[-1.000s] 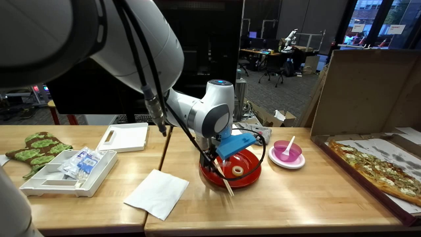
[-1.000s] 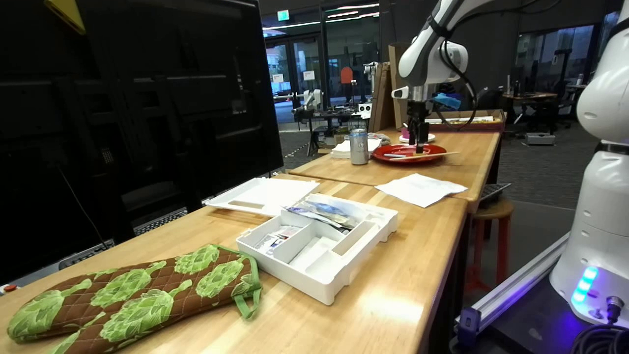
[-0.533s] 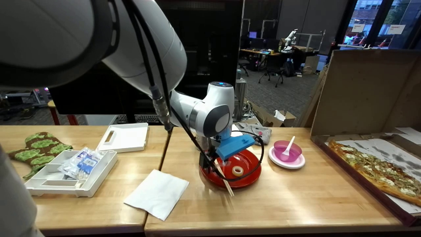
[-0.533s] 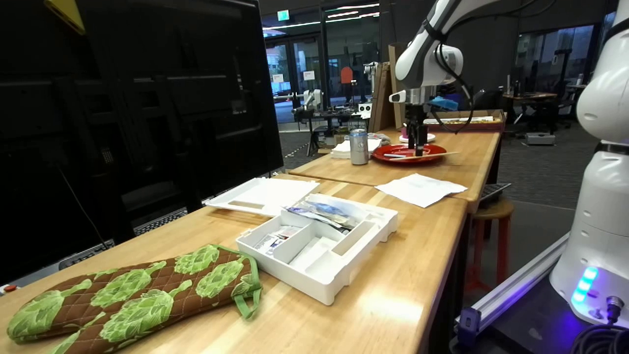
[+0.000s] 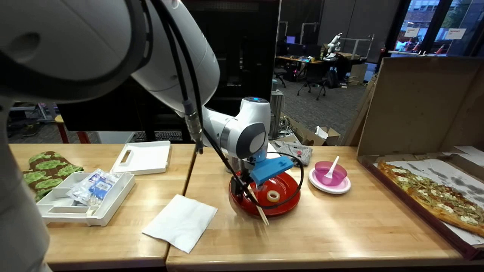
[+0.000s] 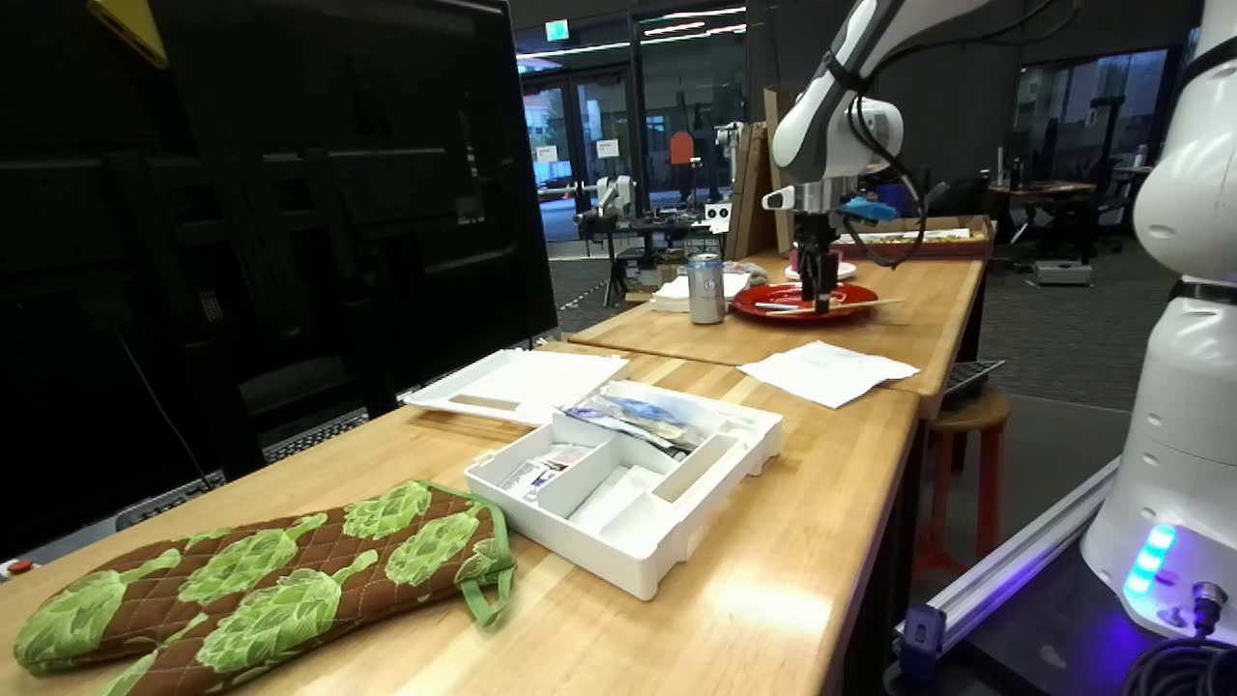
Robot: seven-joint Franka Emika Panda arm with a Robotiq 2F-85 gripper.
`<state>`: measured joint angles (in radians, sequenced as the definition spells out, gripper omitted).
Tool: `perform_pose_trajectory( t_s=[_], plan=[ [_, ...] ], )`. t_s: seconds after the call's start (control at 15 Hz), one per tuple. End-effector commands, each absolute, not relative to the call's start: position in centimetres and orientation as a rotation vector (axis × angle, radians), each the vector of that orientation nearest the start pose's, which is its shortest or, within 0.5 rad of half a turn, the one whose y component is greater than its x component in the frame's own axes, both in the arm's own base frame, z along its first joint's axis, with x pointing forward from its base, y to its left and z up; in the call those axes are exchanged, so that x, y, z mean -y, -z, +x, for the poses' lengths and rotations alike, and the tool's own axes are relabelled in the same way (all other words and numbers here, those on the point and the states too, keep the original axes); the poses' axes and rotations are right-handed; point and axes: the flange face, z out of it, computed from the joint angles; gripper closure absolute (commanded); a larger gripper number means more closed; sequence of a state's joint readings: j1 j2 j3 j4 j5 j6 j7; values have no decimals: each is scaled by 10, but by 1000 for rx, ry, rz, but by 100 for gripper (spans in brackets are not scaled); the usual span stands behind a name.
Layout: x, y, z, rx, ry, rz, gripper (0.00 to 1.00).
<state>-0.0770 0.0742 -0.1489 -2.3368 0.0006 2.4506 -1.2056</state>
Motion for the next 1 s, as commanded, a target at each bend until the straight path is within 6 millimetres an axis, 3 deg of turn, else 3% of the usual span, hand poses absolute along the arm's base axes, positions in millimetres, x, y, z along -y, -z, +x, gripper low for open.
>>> perform_pose_trajectory(
  t_s=[0.0,0.07,0.2,0.4,0.73,0.93],
  plan=[
    [118,-310,507,1505,8,-2803,12],
    [118,-309,507,1505,6,-2803,13],
    [118,-308,508,1505,3,-2801,36],
    [118,-310,510,1506,-1,-2799,53],
    [118,-314,513,1508,-2,-2798,95],
    [117,-315,513,1512,-4,-2797,100]
  ],
)
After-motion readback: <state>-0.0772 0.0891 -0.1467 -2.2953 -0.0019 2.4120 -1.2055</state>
